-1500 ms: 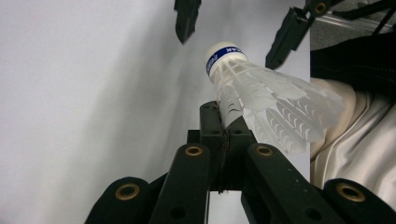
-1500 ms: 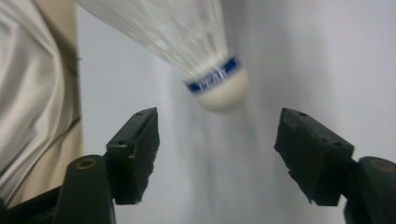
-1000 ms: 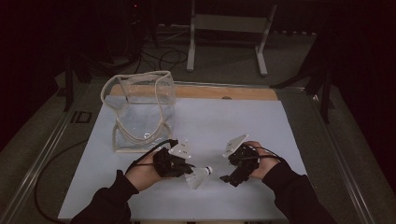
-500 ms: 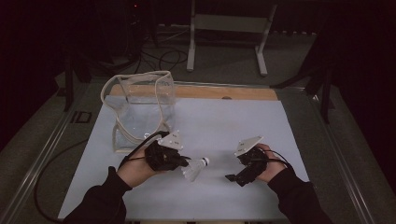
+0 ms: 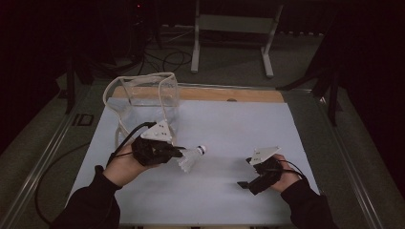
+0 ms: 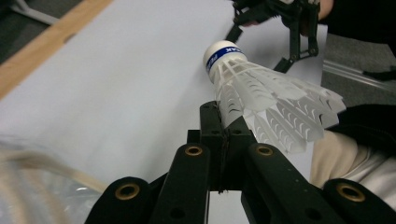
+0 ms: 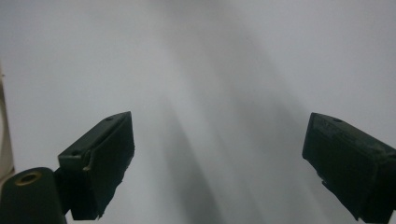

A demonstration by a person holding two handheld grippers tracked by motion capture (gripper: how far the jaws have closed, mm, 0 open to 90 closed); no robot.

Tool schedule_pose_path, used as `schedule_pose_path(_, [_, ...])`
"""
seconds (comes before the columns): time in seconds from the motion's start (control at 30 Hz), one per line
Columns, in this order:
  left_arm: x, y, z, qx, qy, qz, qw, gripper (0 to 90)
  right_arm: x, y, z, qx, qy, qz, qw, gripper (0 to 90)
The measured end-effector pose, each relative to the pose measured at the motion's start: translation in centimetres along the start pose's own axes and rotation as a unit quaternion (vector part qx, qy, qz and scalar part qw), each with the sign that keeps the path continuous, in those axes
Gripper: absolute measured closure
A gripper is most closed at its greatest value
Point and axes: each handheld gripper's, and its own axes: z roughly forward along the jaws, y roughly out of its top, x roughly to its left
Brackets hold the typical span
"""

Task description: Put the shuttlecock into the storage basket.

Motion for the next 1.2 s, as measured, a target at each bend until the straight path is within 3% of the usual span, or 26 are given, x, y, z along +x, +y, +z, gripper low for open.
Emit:
schedule_pose_path(0.2, [0.3, 0.5, -1.9, -0.017, 0.008, -0.003, 0.9998, 90.0, -0.2, -0.9, -0.5, -0.021, 0.000, 0.017, 0.9996, 9.5])
schedule_pose_path(0.6, [0.9, 1.0, -4.7, -0.032, 0.036, -0.018, 0.9987, 90.0, 0.2, -2.3, -1.3, -0.048, -0.029, 0.015, 0.9983, 9.7])
schedule_pose_path(0.77, [1.3, 1.0, -5.9, -0.039, 0.054, -0.022, 0.9975, 90.0, 0.4, -2.8, -1.6, -0.073, -0.034, 0.013, 0.9967, 11.8])
schedule_pose_path(1.2, [3.5, 1.1, -8.8, -0.047, 0.099, -0.051, 0.9927, 90.0, 0.2, -3.5, -1.7, -0.083, -0.028, 0.028, 0.9957, 10.9])
